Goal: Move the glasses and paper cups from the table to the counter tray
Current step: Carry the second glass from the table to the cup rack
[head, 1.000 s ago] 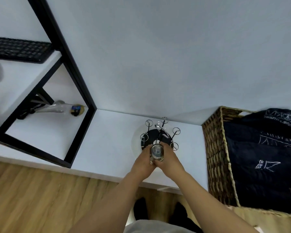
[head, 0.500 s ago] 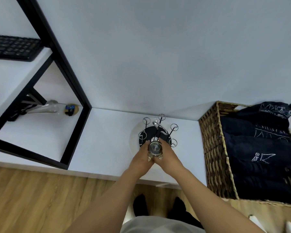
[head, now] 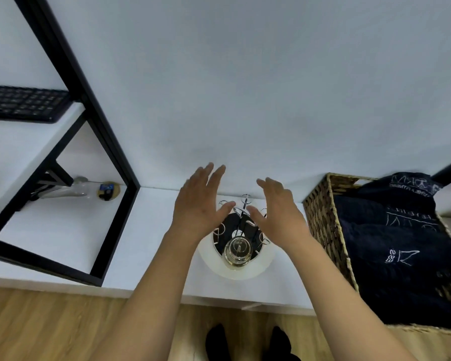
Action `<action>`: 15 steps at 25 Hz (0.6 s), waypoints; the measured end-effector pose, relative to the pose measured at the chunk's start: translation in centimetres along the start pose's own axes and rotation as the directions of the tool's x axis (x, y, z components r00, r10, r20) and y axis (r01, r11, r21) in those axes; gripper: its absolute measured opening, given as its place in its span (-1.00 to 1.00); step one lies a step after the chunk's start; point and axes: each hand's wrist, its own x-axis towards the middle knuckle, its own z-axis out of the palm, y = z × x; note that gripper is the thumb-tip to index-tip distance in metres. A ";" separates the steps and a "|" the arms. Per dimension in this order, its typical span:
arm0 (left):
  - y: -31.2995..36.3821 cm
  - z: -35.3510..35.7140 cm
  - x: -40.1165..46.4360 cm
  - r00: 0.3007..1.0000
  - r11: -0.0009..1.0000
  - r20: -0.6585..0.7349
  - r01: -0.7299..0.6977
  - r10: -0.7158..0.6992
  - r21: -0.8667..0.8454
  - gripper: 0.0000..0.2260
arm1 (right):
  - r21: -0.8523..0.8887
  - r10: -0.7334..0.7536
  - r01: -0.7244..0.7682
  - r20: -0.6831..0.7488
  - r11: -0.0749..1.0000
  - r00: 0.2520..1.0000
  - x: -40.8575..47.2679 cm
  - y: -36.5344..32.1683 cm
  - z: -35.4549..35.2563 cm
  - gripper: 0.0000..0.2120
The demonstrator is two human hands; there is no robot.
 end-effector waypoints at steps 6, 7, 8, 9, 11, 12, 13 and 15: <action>5.1 -0.1 3.0 0.953 0.973 -0.194 -0.223 0.231 0.062 -0.26 | -0.225 0.016 -0.057 -0.178 0.973 0.984 -1.4 0.8 -6.3 -0.25; 6.3 0.6 3.0 0.945 0.965 -0.194 -0.259 0.264 0.049 -0.26 | -0.243 0.052 -0.099 -0.193 0.965 0.980 -2.3 1.8 -6.9 -0.25; 7.7 1.5 2.9 0.938 0.955 -0.179 -0.296 0.297 0.034 -0.27 | -0.249 0.096 -0.148 -0.210 0.957 0.973 -3.4 3.0 -7.5 -0.25; 9.4 2.5 2.8 0.929 0.941 -0.153 -0.338 0.337 0.018 -0.27 | -0.243 0.142 -0.198 -0.232 0.950 0.962 -4.8 4.3 -8.1 -0.25; 12.5 4.6 2.4 0.910 0.912 -0.079 -0.410 0.408 -0.010 -0.27 | -0.220 0.218 -0.282 -0.277 0.934 0.936 -7.8 6.6 -8.9 -0.26; 14.7 5.9 1.9 0.890 0.890 -0.029 -0.456 0.455 -0.019 -0.28 | -0.206 0.271 -0.339 -0.301 0.918 0.914 -10.0 8.2 -9.5 -0.27; 17.1 7.3 1.2 0.862 0.862 0.024 -0.506 0.507 -0.026 -0.28 | -0.193 0.330 -0.402 -0.319 0.895 0.888 -12.4 9.9 -9.9 -0.27; 22.2 10.2 -1.0 0.783 0.792 0.127 -0.609 0.609 -0.043 -0.28 | -0.162 0.459 -0.535 -0.347 0.829 0.818 -18.2 13.5 -10.8 -0.27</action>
